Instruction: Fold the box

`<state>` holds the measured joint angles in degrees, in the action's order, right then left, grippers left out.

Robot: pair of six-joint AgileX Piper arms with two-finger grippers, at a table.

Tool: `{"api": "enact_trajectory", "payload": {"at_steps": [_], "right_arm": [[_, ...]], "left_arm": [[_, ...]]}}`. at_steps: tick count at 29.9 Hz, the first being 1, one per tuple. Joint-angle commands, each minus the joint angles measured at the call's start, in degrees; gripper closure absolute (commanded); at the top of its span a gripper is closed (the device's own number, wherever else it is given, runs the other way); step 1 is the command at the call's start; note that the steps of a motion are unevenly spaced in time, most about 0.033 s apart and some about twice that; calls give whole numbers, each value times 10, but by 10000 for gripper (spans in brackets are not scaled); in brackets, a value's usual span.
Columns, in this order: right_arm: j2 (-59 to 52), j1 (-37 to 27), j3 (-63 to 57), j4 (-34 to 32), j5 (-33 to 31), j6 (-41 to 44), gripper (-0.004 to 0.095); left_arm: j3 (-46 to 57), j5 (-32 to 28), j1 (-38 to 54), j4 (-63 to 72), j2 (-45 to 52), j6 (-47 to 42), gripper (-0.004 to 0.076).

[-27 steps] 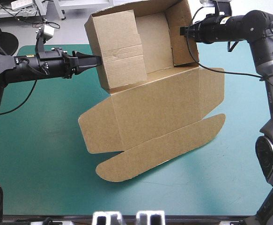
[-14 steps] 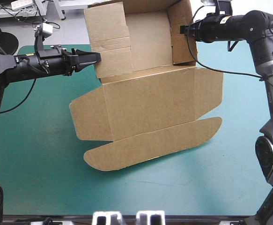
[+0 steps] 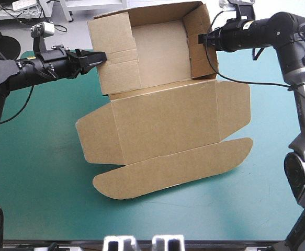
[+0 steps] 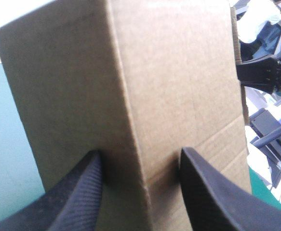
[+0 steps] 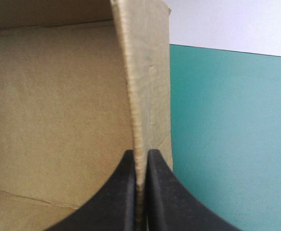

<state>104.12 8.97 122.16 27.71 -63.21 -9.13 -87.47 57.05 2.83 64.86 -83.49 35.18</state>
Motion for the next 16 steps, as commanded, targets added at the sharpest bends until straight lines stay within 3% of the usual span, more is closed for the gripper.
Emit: {"api": "enact_trajectory", "payload": {"at_steps": [1,9,16], "right_arm": [[-33,16,21,28,26,-2,918],[-33,65,21,-15,34,18,916],[-33,74,21,-12,28,37,917]], "left_arm": [[-14,-23,-5,8,18,1,371],[-14,-32,-46,-130,-6,-73,393],[-14,-94,-91,-285,-14,-154,505]]}}
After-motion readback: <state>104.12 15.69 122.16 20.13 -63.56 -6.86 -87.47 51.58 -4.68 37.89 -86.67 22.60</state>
